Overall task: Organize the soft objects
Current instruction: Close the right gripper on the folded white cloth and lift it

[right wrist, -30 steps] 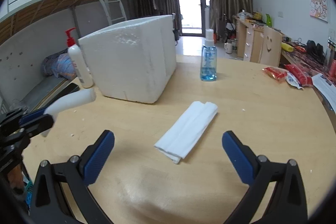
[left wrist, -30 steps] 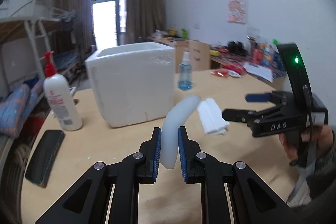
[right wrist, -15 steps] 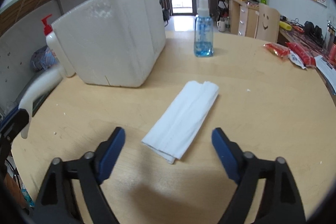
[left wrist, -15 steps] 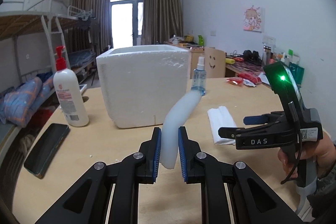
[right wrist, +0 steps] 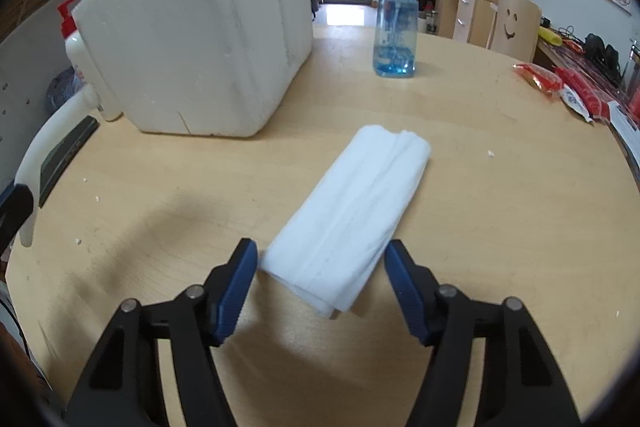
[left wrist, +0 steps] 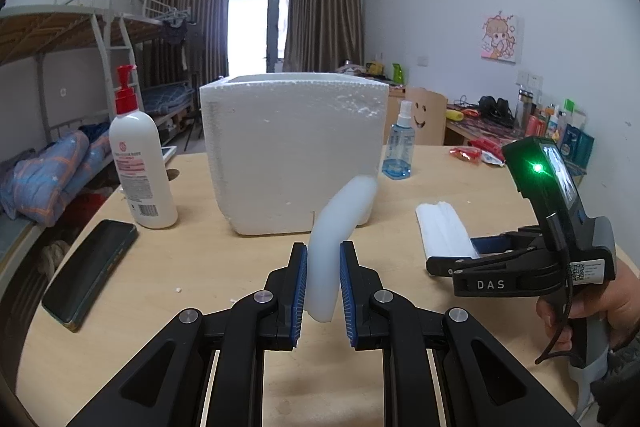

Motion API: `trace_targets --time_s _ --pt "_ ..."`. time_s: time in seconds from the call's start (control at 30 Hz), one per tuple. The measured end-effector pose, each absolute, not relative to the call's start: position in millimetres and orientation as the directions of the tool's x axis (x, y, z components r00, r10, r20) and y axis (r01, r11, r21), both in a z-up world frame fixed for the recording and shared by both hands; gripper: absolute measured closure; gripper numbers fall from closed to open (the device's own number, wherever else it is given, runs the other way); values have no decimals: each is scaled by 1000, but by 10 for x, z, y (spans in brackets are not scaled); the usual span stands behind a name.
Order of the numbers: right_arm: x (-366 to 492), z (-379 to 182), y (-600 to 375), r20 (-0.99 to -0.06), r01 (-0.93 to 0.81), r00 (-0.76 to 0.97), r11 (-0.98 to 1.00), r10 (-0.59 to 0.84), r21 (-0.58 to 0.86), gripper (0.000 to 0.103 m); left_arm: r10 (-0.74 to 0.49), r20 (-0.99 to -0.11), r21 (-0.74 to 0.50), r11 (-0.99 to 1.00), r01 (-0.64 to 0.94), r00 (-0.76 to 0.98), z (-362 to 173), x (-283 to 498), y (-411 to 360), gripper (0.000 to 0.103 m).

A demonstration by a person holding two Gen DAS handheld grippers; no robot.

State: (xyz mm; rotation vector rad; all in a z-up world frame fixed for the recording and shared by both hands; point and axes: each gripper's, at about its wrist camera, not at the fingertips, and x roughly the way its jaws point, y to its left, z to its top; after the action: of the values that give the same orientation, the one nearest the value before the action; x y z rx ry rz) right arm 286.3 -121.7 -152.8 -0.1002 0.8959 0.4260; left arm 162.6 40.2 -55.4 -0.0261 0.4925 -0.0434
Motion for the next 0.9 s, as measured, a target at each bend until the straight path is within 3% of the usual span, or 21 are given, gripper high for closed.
trace_targets --time_s 0.13,0.47,0.9 --pt "2870 -1534 -1192 -780 -399 549 914 301 72 45 -59 -476 -42 998 45 878 -567 1639 400 85" --pt "2839 -1524 -1205 -771 -411 559 910 305 62 89 -66 -474 -49 998 48 878 -563 1626 439 85" --pt "2590 -1219 -1340 -681 -457 627 887 377 70 91 -54 -436 -36 998 43 898 -444 1482 380 85"
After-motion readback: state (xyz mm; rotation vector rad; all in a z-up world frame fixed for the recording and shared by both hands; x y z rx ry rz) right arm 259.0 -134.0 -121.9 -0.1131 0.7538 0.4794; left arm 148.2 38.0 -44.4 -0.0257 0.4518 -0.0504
